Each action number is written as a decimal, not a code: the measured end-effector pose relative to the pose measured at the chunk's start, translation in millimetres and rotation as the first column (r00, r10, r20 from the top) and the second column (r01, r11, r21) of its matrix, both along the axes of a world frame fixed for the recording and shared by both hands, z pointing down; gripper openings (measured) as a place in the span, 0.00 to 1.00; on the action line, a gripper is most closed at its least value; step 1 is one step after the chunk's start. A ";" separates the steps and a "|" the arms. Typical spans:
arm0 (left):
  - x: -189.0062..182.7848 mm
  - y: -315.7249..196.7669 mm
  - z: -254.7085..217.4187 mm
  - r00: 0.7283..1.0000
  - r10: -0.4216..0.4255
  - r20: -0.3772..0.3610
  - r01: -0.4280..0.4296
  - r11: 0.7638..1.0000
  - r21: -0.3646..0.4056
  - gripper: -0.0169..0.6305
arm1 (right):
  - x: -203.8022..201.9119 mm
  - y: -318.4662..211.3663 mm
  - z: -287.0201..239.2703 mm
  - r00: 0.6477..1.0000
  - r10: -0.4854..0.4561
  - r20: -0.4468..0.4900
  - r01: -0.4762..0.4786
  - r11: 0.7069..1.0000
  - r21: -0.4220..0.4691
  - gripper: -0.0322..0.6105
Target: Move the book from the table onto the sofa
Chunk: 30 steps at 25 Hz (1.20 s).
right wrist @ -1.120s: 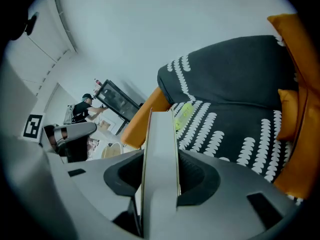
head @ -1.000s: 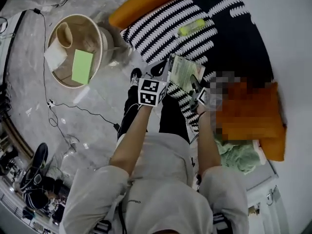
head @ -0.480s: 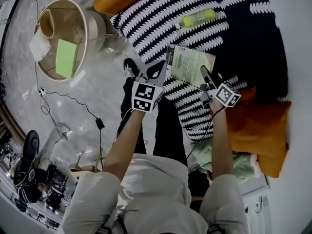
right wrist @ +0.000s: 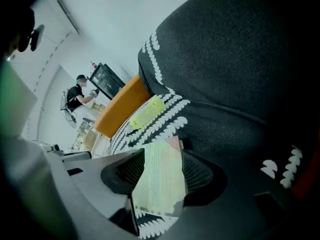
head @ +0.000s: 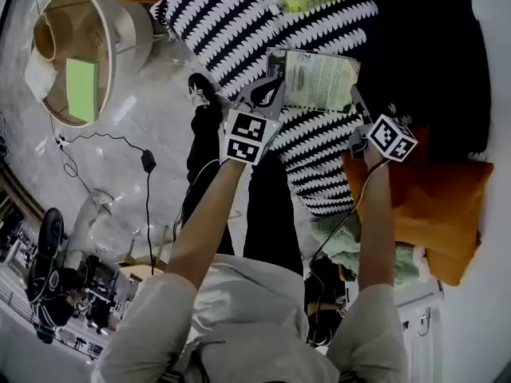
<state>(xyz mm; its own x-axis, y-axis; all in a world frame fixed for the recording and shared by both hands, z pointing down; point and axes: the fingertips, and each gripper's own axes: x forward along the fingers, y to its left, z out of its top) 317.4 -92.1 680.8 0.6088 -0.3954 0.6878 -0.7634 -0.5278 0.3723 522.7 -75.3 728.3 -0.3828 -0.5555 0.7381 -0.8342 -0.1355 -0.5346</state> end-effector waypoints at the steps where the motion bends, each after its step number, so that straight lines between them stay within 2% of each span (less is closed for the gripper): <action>1: 4.9 0.6 1.7 1.000 0.005 -0.002 -0.005 1.000 0.001 0.04 | 6.1 -1.4 -0.8 1.000 0.007 -0.014 -0.007 1.000 0.010 0.36; 5: 11.9 -7.2 -14.3 1.000 0.017 0.002 -0.017 1.000 0.023 0.04 | 6.2 -7.6 -16.9 0.999 0.033 0.005 -0.034 0.999 0.042 0.36; 10: 12.8 2.9 -30.3 0.999 0.047 0.005 -0.047 0.998 0.032 0.04 | -11.0 9.3 -40.3 0.999 0.017 -0.029 -0.015 0.997 0.079 0.36; 15: -1.9 29.7 -34.1 0.993 0.120 0.005 -0.120 0.991 0.061 0.04 | -30.0 45.4 -54.3 0.986 0.161 -0.040 -0.155 0.979 0.130 0.36; 18: -28.5 51.6 -50.5 0.992 0.124 0.006 -0.124 0.990 0.073 0.04 | -55.1 73.2 -78.1 0.977 0.196 -0.083 -0.180 0.969 0.171 0.36; 20: -44.1 64.2 -64.3 0.994 0.112 -0.006 -0.111 0.991 0.073 0.04 | -66.1 97.0 -97.7 0.962 0.249 -0.108 -0.224 0.954 0.200 0.36; 22: -60.2 83.6 -77.8 0.993 0.115 -0.016 -0.114 0.991 0.066 0.04 | -78.2 128.0 -116.9 0.934 0.347 -0.082 -0.323 0.921 0.217 0.36; 24: -73.9 102.1 -95.0 0.989 0.150 0.000 -0.150 0.986 0.072 0.04 | -91.8 155.3 -137.3 0.900 0.435 -0.040 -0.416 0.880 0.228 0.36; 26: -81.4 113.2 -118.7 0.980 0.196 0.013 -0.197 0.976 0.094 0.04 | -105.8 177.1 -158.1 0.877 0.480 -0.031 -0.458 0.854 0.246 0.36; 28: -87.4 125.8 -144.5 0.975 0.220 0.007 -0.219 0.969 0.113 0.04 | -120.1 199.3 -178.1 0.876 0.480 -0.054 -0.452 0.854 0.259 0.36; 30: -96.5 144.1 -167.1 0.977 0.215 -0.010 -0.212 0.970 0.115 0.04 | -133.4 223.6 -196.5 0.886 0.453 -0.096 -0.417 0.871 0.260 0.36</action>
